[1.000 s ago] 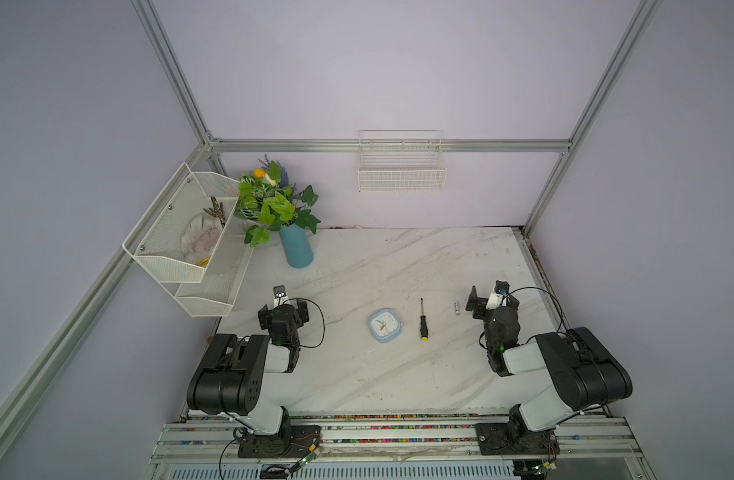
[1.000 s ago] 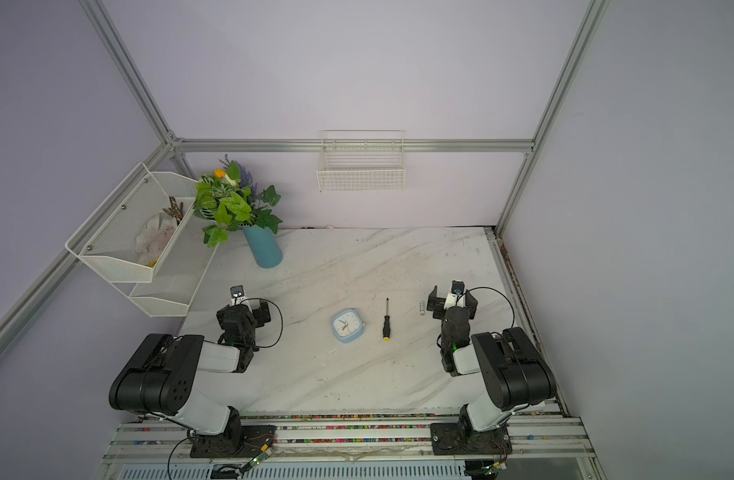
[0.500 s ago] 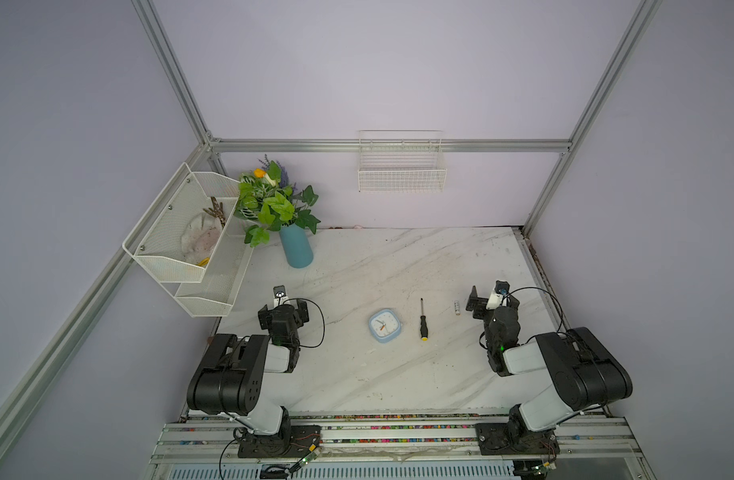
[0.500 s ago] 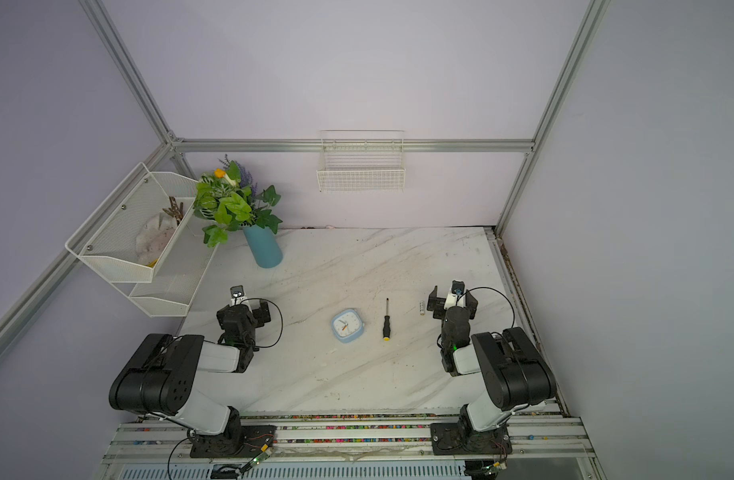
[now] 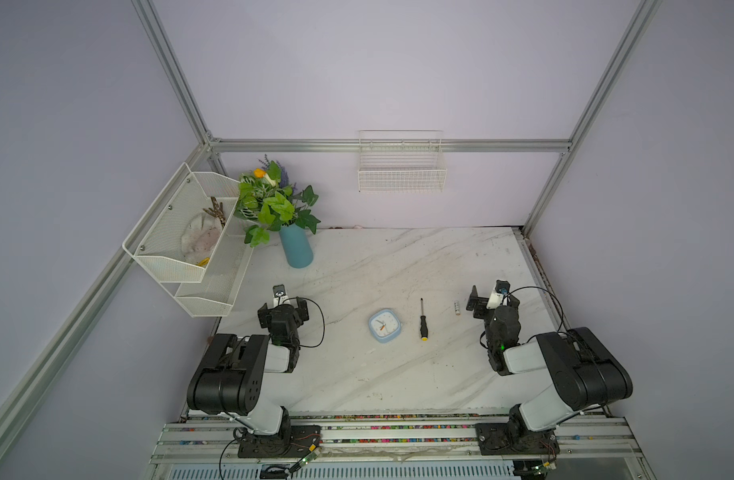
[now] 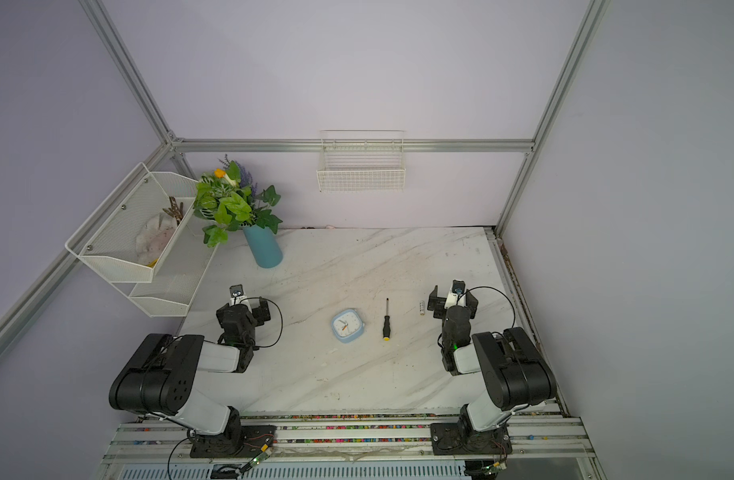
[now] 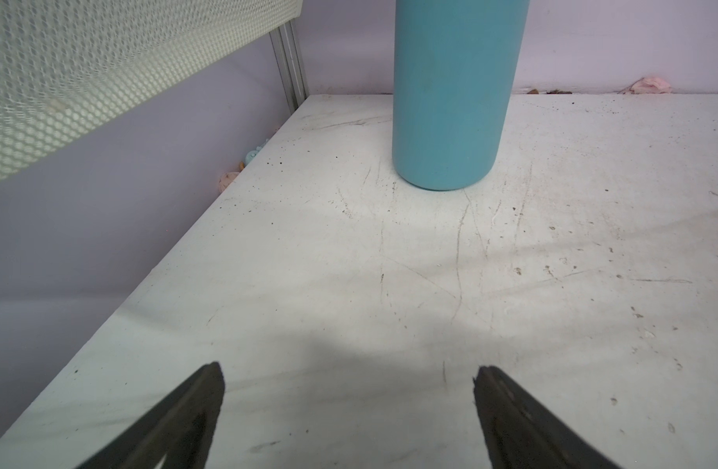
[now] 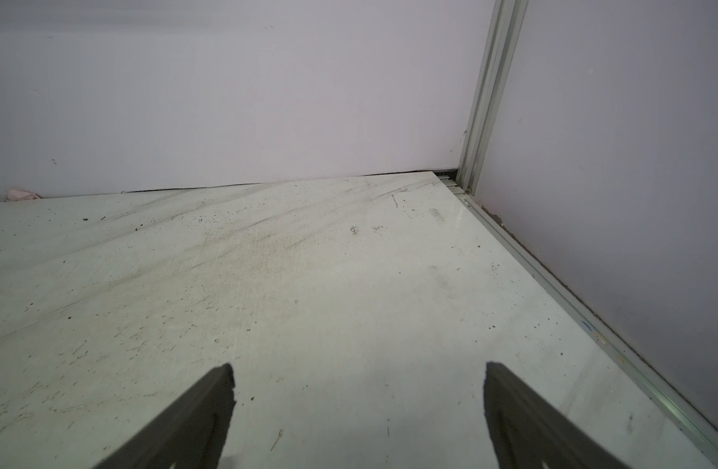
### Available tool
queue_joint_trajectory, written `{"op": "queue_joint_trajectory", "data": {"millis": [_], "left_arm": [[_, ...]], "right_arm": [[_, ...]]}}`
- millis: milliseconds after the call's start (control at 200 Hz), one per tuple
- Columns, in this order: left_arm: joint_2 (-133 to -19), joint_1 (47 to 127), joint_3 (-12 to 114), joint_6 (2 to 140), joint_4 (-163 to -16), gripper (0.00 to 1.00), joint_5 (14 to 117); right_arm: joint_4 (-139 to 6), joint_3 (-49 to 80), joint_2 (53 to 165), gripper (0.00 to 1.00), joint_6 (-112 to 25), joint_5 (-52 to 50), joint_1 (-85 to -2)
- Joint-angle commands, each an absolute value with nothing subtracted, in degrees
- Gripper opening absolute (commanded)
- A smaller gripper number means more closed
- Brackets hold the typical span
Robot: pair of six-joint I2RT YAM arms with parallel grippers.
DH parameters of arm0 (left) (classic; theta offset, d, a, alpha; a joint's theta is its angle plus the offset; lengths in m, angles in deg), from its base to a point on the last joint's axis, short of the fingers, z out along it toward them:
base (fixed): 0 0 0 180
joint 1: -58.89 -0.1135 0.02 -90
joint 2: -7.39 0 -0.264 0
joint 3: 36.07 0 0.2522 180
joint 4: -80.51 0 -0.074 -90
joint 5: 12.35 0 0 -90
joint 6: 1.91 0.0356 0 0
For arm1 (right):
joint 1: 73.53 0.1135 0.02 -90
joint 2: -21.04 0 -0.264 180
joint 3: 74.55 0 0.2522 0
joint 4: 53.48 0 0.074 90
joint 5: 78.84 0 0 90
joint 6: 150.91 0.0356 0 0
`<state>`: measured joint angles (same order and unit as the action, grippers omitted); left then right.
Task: Remove the battery from the alarm
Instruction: Reset both arms
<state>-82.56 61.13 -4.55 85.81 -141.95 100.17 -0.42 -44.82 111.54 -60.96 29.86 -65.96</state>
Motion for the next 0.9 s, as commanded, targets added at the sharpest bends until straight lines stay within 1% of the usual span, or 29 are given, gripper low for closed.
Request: {"op": "queue_joint_trajectory", "data": {"millis": [0, 895], "left_arm": [[-83.31, 60.83, -1.67, 86.51, -143.32, 1.00, 99.49], [-82.35, 59.86, -1.50, 86.07, -141.27, 1.00, 96.72]], "right_arm": [[-0.75, -43.73, 111.13, 0.99, -60.18, 29.26, -66.41], [-0.58, -43.91, 111.11, 1.00, -60.17, 29.35, -66.40]]}}
